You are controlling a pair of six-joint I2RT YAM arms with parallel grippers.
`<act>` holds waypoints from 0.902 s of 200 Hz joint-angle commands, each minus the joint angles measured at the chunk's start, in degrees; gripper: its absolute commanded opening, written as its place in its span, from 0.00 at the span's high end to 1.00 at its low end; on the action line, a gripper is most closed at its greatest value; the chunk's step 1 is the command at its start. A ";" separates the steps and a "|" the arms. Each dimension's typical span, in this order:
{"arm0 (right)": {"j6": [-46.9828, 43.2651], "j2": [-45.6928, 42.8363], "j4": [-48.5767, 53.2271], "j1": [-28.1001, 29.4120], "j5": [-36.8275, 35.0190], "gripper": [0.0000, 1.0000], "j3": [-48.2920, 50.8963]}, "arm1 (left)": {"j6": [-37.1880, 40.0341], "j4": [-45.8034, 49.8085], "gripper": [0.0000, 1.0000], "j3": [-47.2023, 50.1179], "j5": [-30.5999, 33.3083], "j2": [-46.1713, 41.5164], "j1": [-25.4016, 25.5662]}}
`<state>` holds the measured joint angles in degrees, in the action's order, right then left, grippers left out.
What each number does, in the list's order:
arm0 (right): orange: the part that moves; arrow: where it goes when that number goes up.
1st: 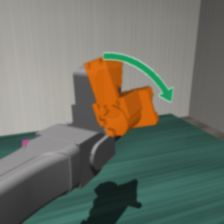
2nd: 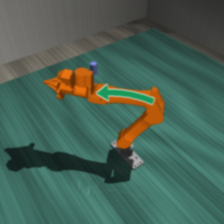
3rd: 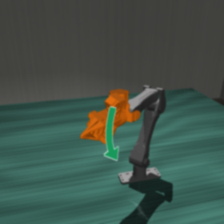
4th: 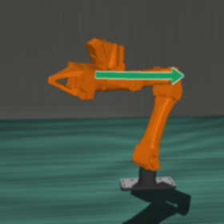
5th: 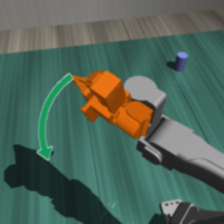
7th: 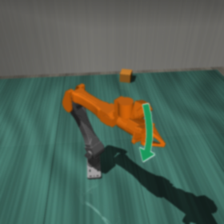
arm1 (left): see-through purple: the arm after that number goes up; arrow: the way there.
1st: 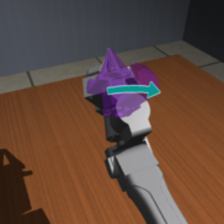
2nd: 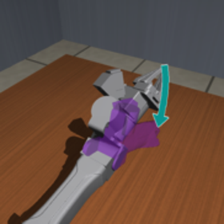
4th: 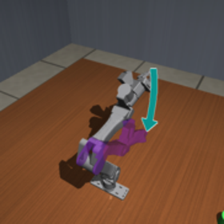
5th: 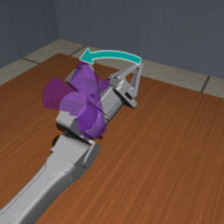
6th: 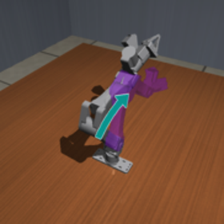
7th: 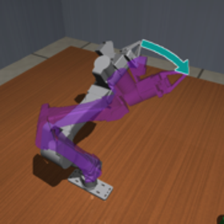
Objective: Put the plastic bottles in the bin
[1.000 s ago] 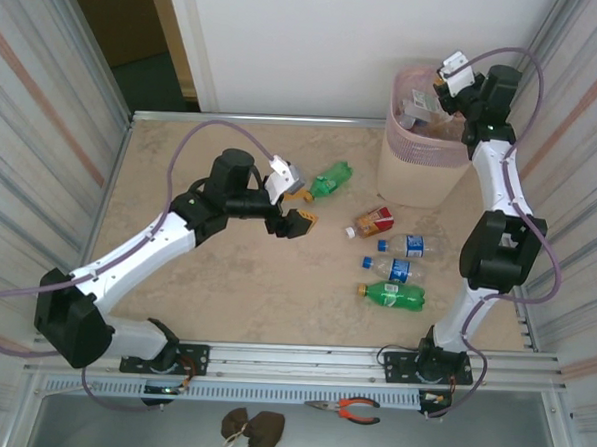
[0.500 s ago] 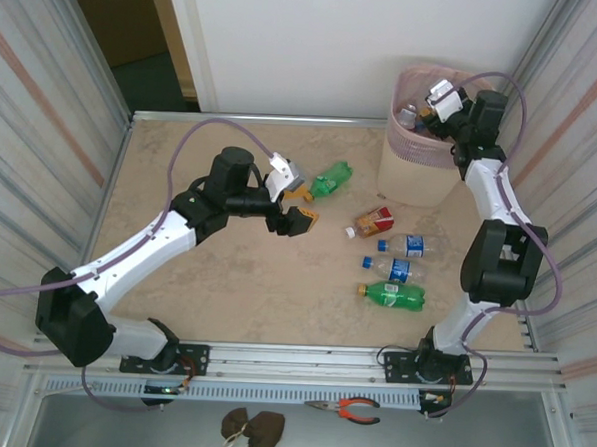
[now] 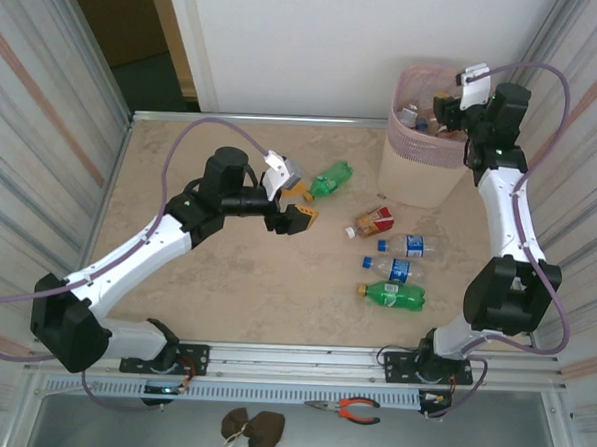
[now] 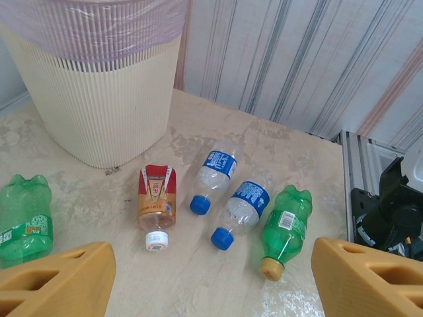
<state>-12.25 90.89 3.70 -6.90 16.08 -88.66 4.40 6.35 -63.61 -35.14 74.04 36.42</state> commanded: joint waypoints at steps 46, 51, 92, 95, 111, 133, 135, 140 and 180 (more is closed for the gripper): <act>22.86 13.58 12.37 -4.30 1.05 0.67 -16.44 | -0.87 -2.23 0.22 1.40 -0.16 -1.01 -0.04; 22.97 14.84 12.95 -4.40 1.17 0.68 -17.50 | -0.76 -2.13 0.22 1.35 0.03 -0.93 -0.04; 22.63 24.00 16.06 -5.05 0.64 0.69 -23.96 | -0.23 -2.04 0.22 0.58 0.51 0.73 -0.03; 22.55 24.50 16.31 -5.13 0.61 0.69 -24.25 | -0.20 -2.12 0.22 0.58 0.51 0.87 -0.04; 22.21 26.96 18.18 -5.14 0.37 0.70 -25.92 | -0.02 -2.31 0.22 0.31 0.65 1.74 -0.04; 22.29 27.40 19.77 -5.06 0.53 0.70 -26.45 | 0.46 -1.96 0.22 -0.51 0.68 3.20 -0.12; 22.32 27.21 19.72 -5.01 0.47 0.70 -26.29 | 0.50 -1.96 0.22 -0.54 0.66 3.32 -0.10; 22.28 26.69 19.47 -5.01 0.51 0.70 -25.94 | 0.59 -1.91 0.22 -0.75 0.69 3.67 -0.13; 22.09 20.81 19.06 -4.41 0.73 0.70 -24.46 | 0.83 0.22 0.22 -3.33 2.48 7.48 -0.28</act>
<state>8.80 117.64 21.78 -11.64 16.32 -112.92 4.25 5.80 -63.68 -34.24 79.68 36.42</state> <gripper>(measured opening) 0.302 0.781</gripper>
